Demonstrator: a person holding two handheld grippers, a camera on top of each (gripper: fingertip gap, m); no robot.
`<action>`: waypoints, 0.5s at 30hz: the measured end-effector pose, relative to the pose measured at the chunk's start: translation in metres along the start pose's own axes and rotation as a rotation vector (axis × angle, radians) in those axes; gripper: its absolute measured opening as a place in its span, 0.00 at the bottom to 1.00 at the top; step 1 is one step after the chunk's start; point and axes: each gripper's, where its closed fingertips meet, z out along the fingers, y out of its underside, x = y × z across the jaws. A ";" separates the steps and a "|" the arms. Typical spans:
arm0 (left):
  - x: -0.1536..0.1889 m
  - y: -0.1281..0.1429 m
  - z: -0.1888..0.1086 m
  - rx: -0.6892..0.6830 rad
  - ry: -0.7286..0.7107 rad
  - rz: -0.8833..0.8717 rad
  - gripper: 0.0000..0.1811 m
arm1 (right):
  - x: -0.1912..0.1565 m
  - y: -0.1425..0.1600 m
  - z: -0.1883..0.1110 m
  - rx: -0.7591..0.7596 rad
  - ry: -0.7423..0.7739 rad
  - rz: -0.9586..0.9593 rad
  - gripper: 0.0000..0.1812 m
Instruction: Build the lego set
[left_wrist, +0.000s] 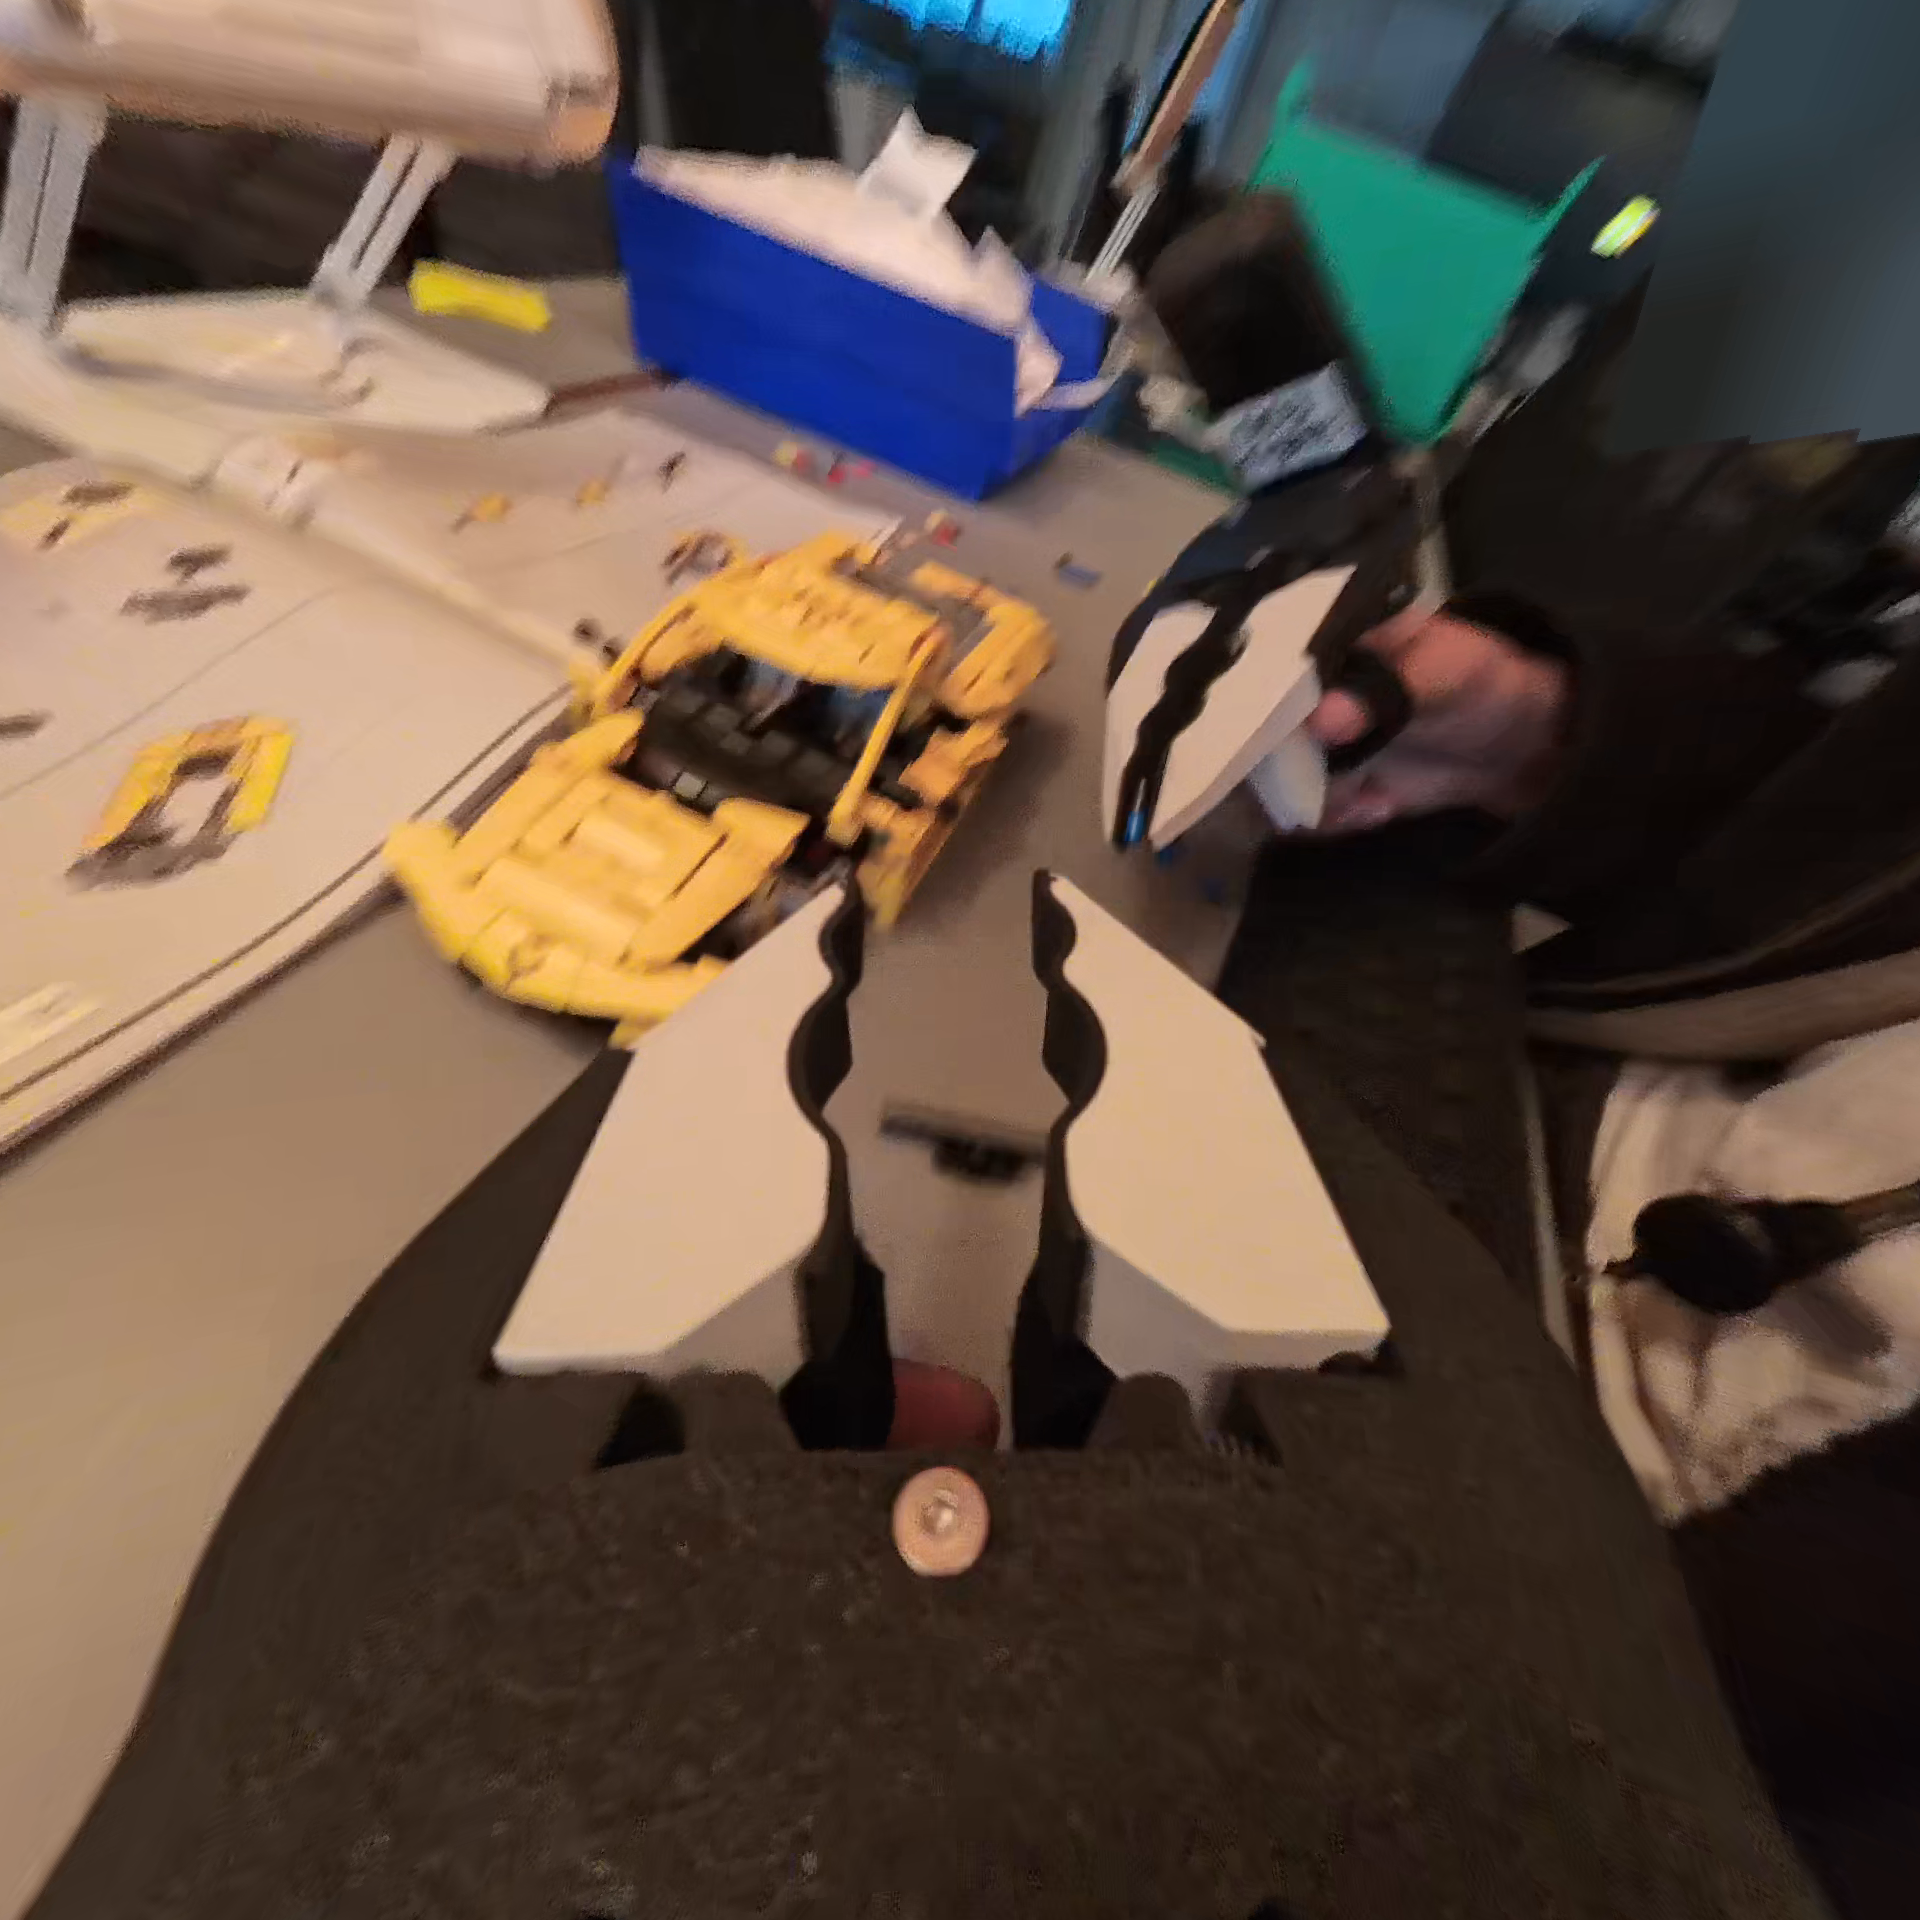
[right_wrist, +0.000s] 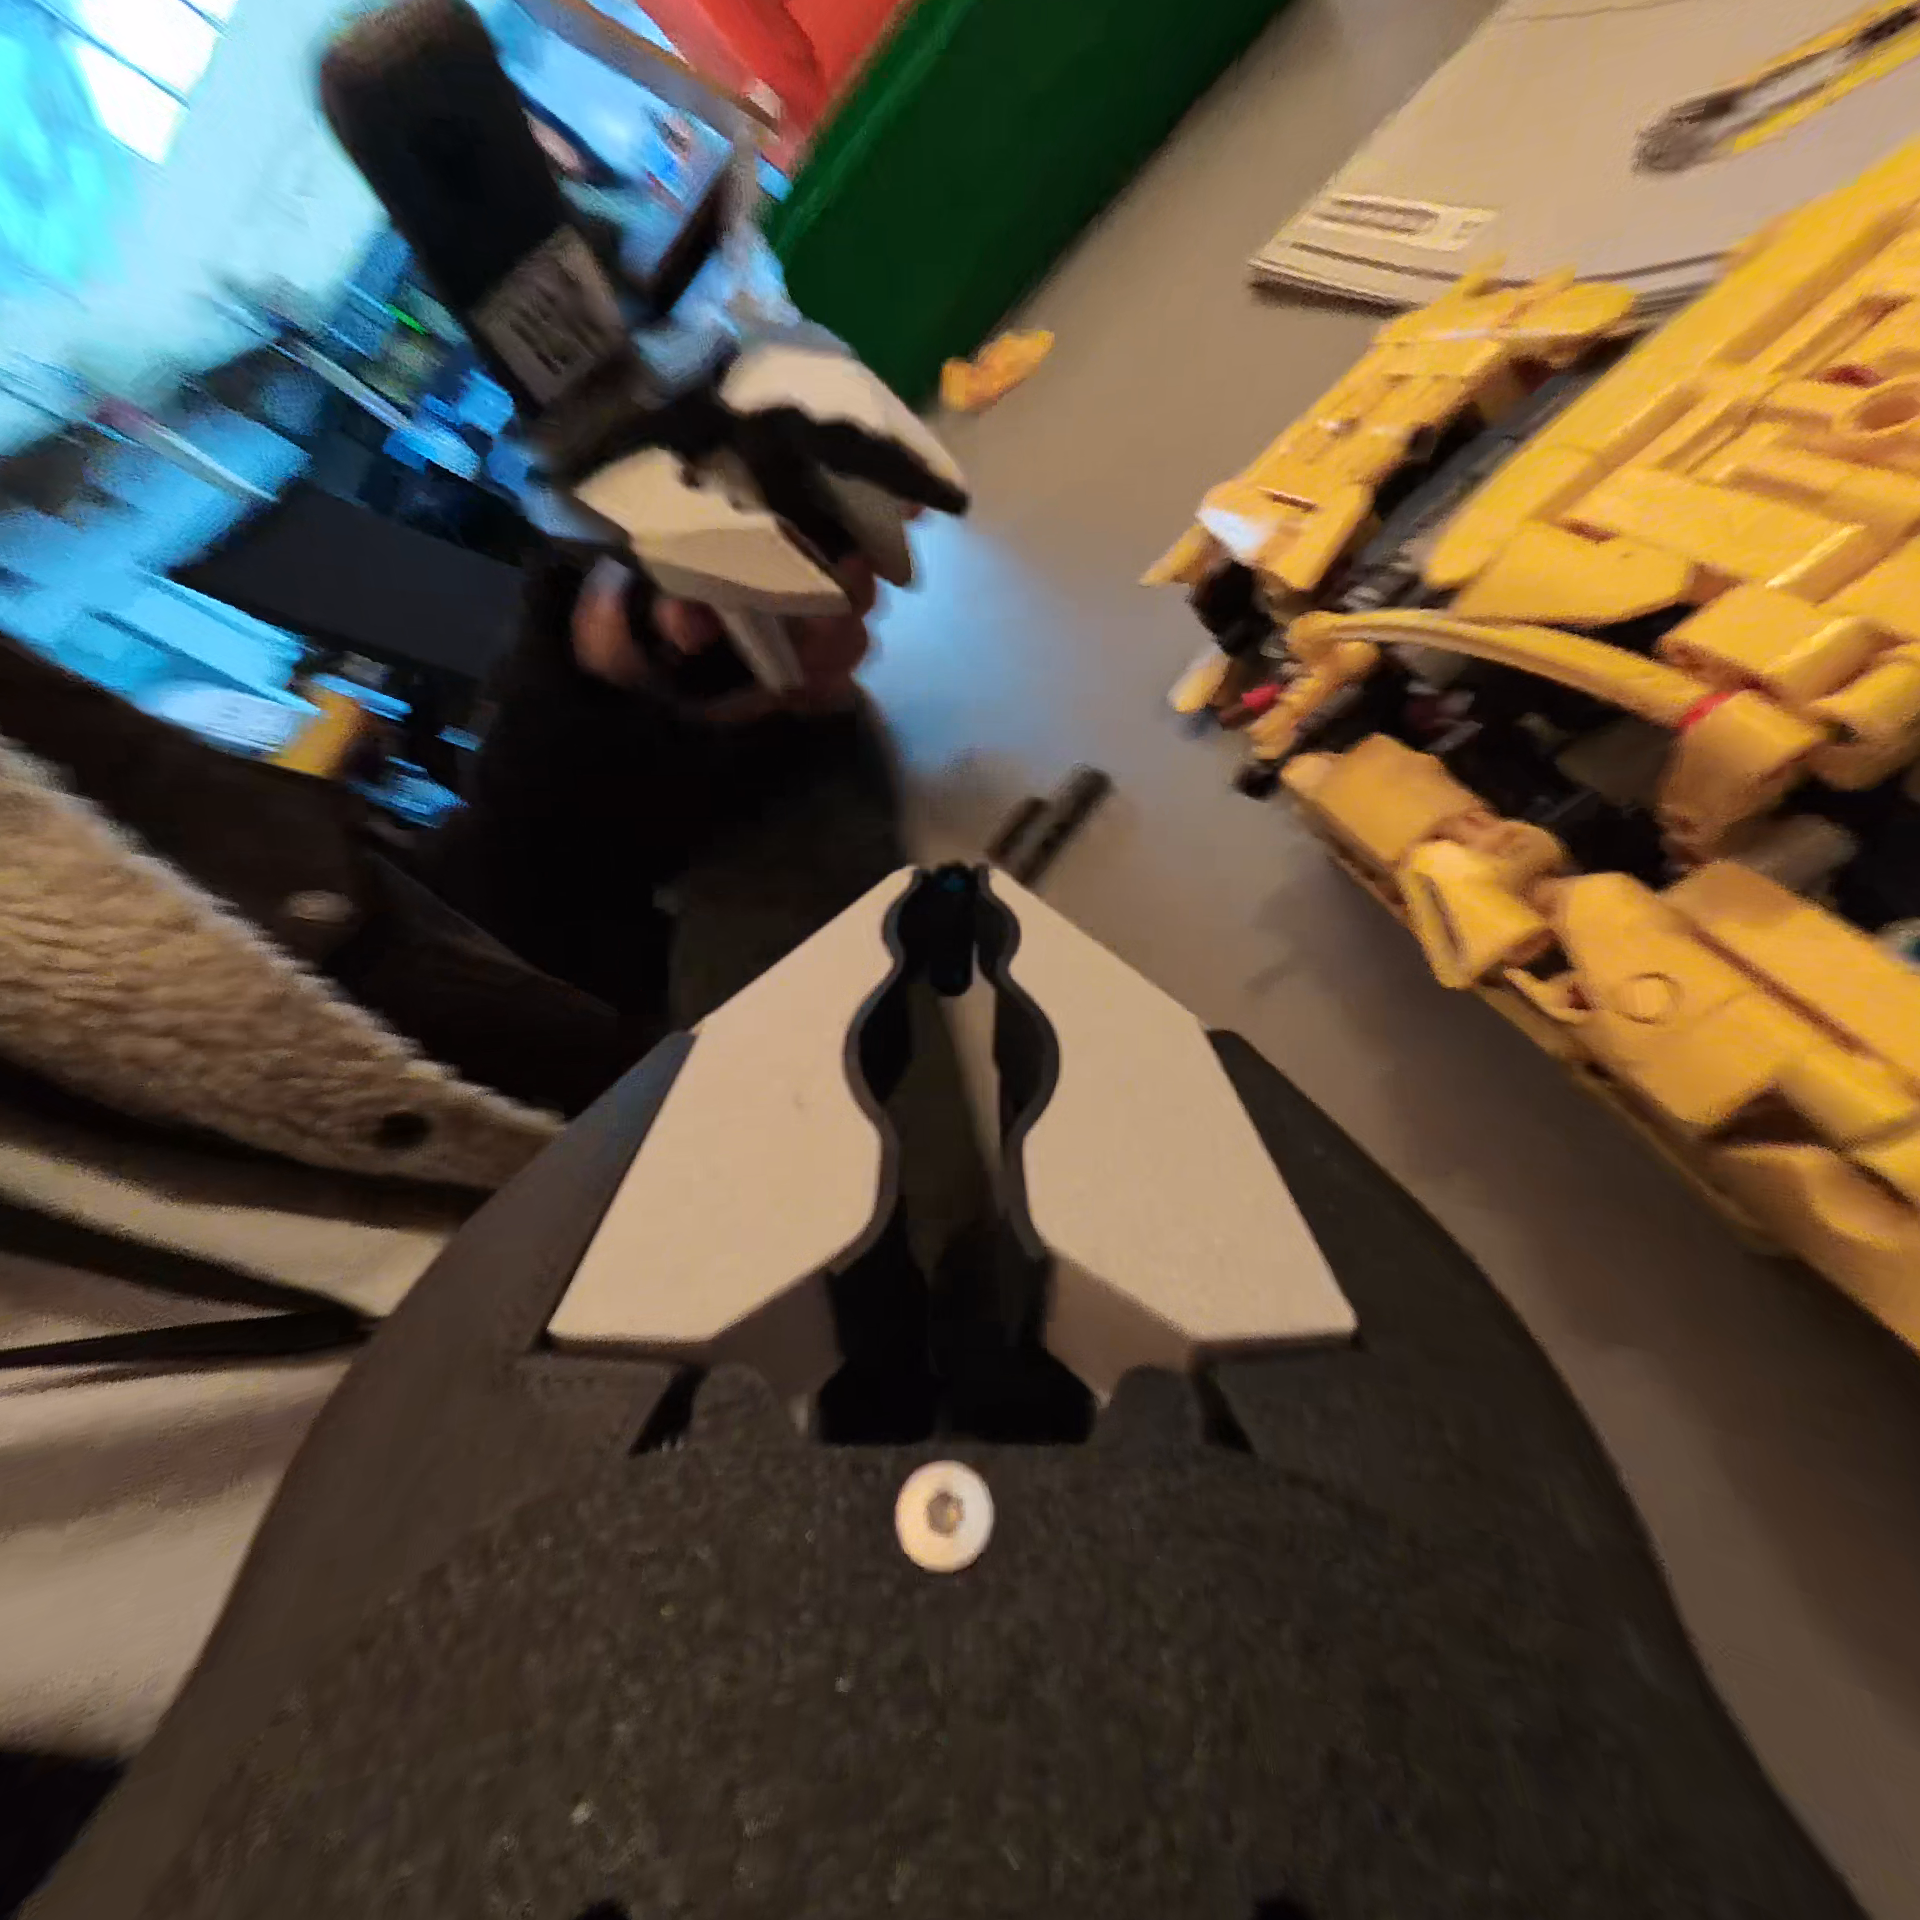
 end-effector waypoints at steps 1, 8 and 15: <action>-0.007 0.010 -0.004 -0.064 -0.035 -0.001 0.17 | 0.012 0.005 0.001 -0.056 0.094 -0.063 0.04; 0.008 0.069 -0.008 -0.421 0.006 0.168 0.18 | 0.043 0.039 -0.003 -0.579 0.391 -0.423 0.04; 0.002 0.091 0.006 -0.566 0.034 0.244 0.22 | 0.050 0.050 0.001 -0.659 0.422 -0.477 0.04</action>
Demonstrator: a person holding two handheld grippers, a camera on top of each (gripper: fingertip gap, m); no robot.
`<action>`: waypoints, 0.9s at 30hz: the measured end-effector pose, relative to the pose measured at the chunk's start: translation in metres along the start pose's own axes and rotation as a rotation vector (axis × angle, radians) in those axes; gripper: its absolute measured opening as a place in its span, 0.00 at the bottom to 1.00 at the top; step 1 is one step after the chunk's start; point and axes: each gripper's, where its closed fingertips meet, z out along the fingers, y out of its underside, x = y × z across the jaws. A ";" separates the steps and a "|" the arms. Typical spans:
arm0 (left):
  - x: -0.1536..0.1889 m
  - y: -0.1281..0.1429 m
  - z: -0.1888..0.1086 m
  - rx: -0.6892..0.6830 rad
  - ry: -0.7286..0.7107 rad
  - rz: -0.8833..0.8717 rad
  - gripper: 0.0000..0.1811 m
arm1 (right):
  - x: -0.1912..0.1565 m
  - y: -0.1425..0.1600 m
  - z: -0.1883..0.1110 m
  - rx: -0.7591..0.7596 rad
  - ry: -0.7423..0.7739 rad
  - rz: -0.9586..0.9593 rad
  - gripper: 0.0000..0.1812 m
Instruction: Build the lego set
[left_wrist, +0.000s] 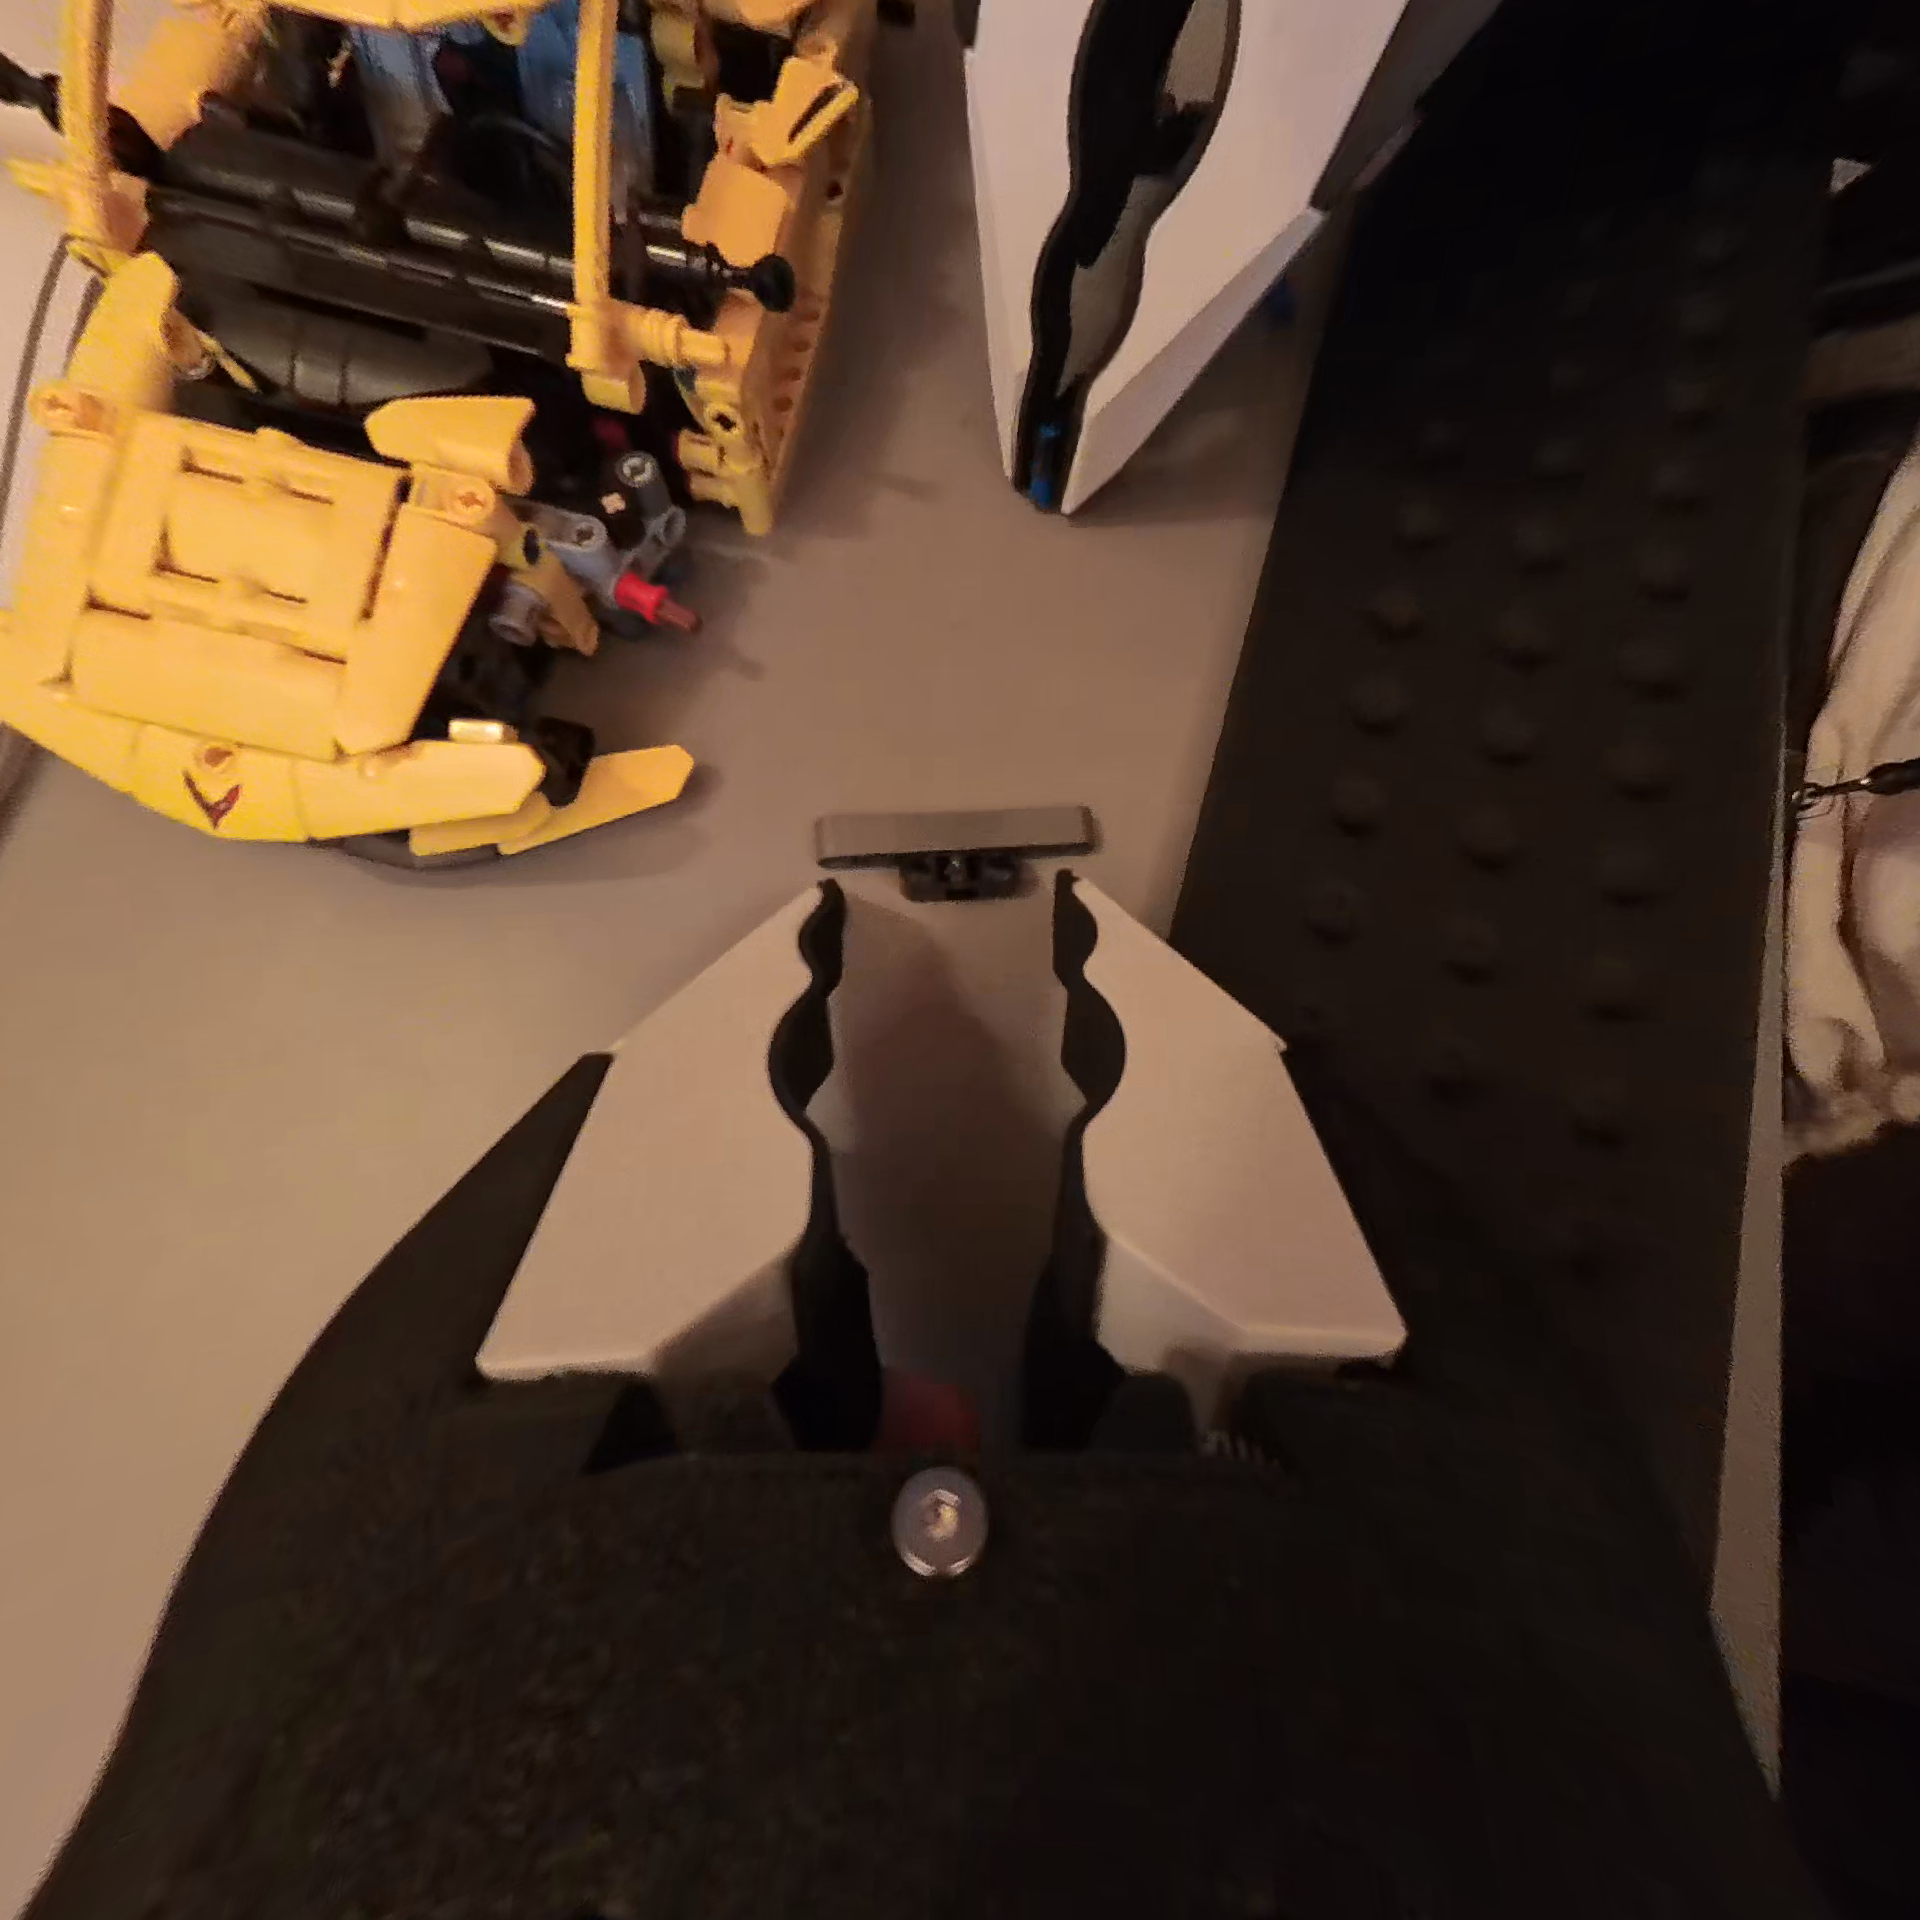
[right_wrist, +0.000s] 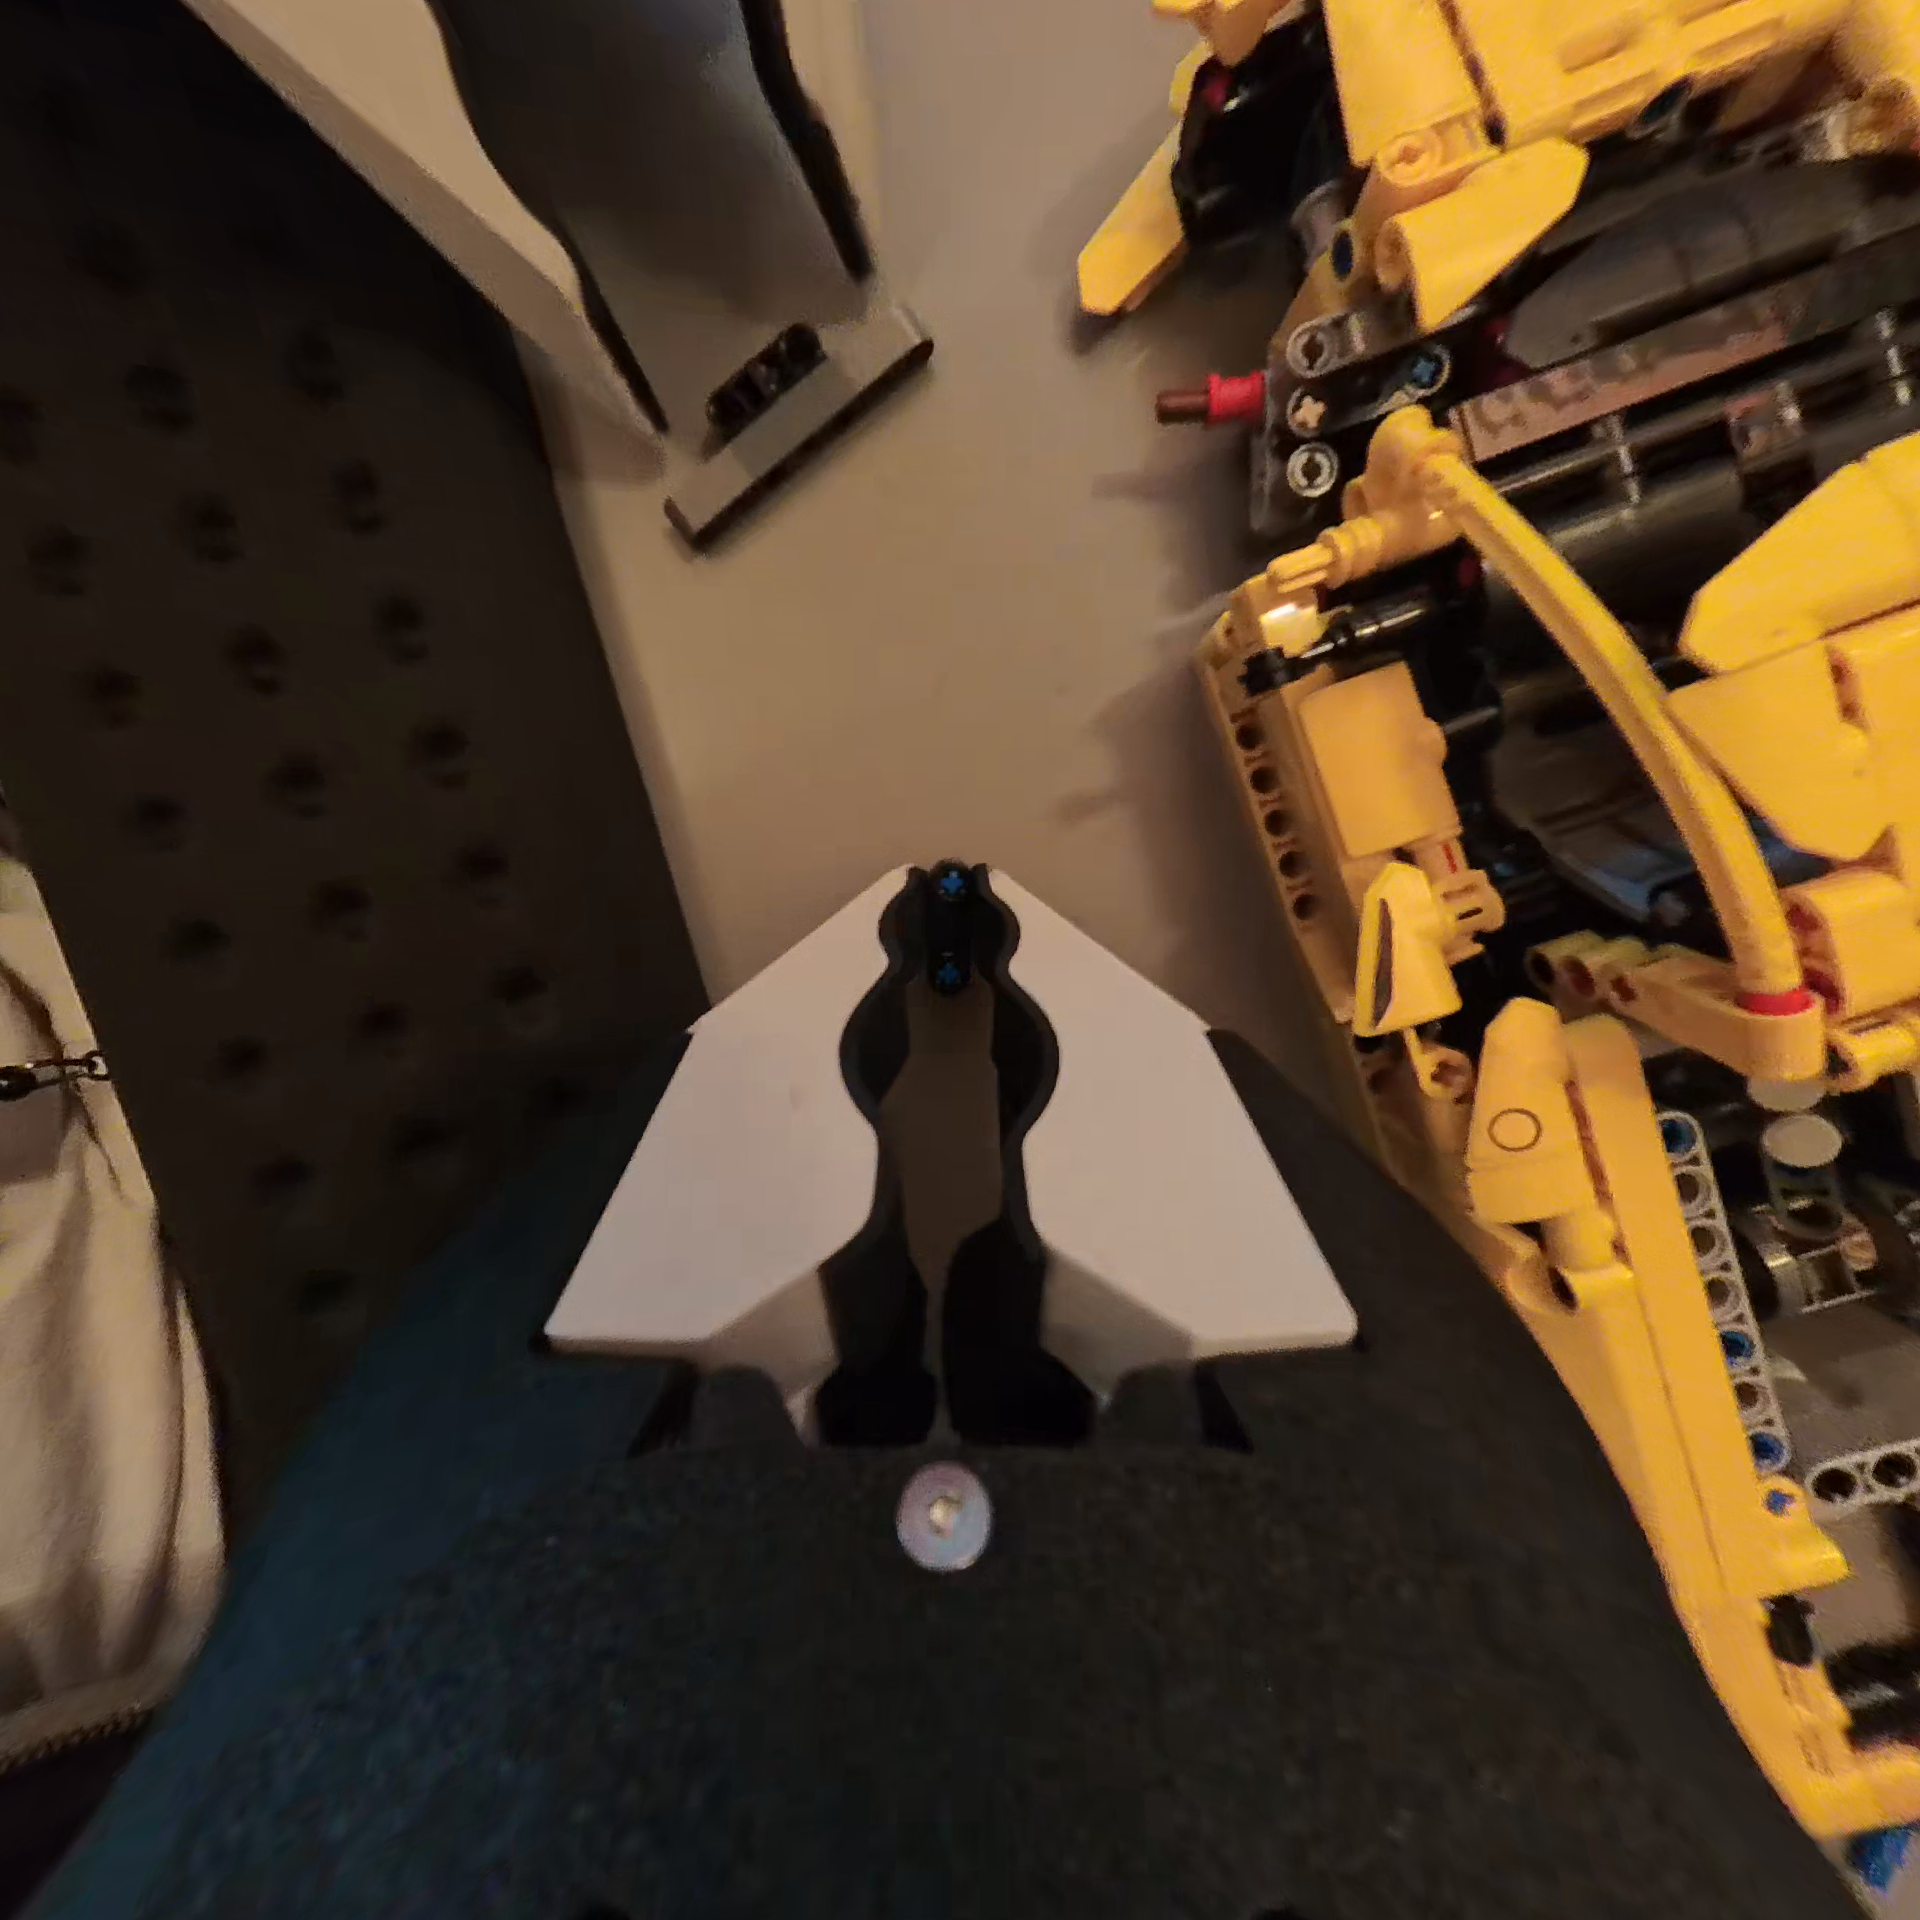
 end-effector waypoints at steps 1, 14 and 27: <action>0.000 0.000 0.002 -0.005 0.008 0.000 0.22 | 0.000 -0.001 0.000 0.013 -0.003 0.013 0.06; -0.008 -0.050 0.001 0.196 -0.056 -0.136 0.12 | -0.004 -0.051 -0.021 0.438 0.025 0.055 0.20; 0.001 -0.093 -0.027 0.501 -0.128 -0.315 0.00 | -0.004 -0.077 -0.047 0.695 0.178 0.051 0.18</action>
